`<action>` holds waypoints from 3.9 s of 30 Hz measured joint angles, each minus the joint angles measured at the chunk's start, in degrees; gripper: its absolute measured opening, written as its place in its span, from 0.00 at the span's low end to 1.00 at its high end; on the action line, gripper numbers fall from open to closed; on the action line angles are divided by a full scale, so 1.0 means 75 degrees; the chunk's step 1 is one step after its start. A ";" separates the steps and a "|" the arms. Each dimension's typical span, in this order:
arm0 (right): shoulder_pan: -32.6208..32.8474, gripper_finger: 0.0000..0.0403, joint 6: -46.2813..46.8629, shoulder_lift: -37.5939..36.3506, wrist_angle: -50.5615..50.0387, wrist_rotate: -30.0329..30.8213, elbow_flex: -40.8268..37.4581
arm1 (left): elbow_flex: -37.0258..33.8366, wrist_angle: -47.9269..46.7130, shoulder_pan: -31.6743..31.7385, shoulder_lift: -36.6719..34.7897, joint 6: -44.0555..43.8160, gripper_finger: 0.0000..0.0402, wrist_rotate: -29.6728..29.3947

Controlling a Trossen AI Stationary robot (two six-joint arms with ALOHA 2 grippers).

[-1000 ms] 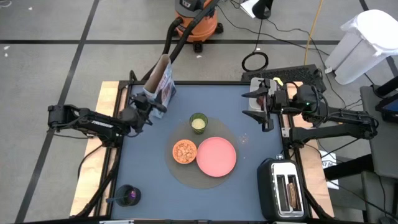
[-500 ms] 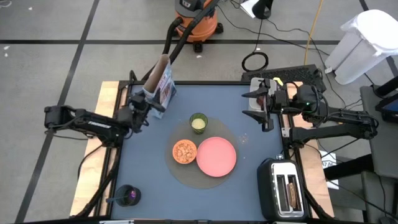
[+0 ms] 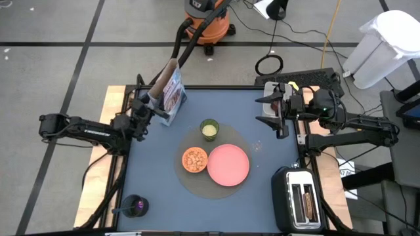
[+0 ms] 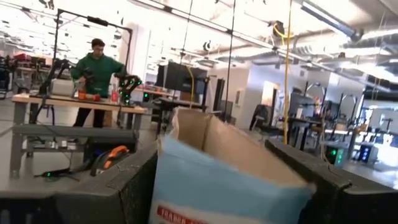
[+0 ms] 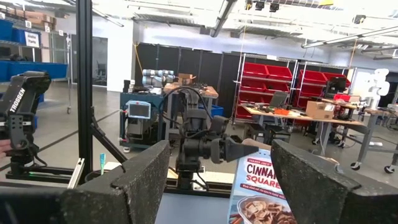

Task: Arrange a breakfast setting
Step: Pour the cereal from the blue cereal box into the orange bowl, then put the toasted bread on the pink plate

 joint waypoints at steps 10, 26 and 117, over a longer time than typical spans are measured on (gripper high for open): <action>-0.0003 0.68 0.0000 0.0000 0.0003 0.0003 0.0000 | 0.0000 0.0002 -0.0083 -0.0468 -0.0004 0.69 0.0181; -0.0001 0.68 0.0000 0.0000 0.0000 0.0000 0.0000 | 0.0000 0.0052 -0.0083 -0.1170 0.0002 0.69 0.0676; 0.5834 0.54 1.5930 0.2698 -1.1293 -0.3861 0.3369 | 0.2250 -0.4145 -0.3204 -0.0120 -0.0910 0.69 0.2547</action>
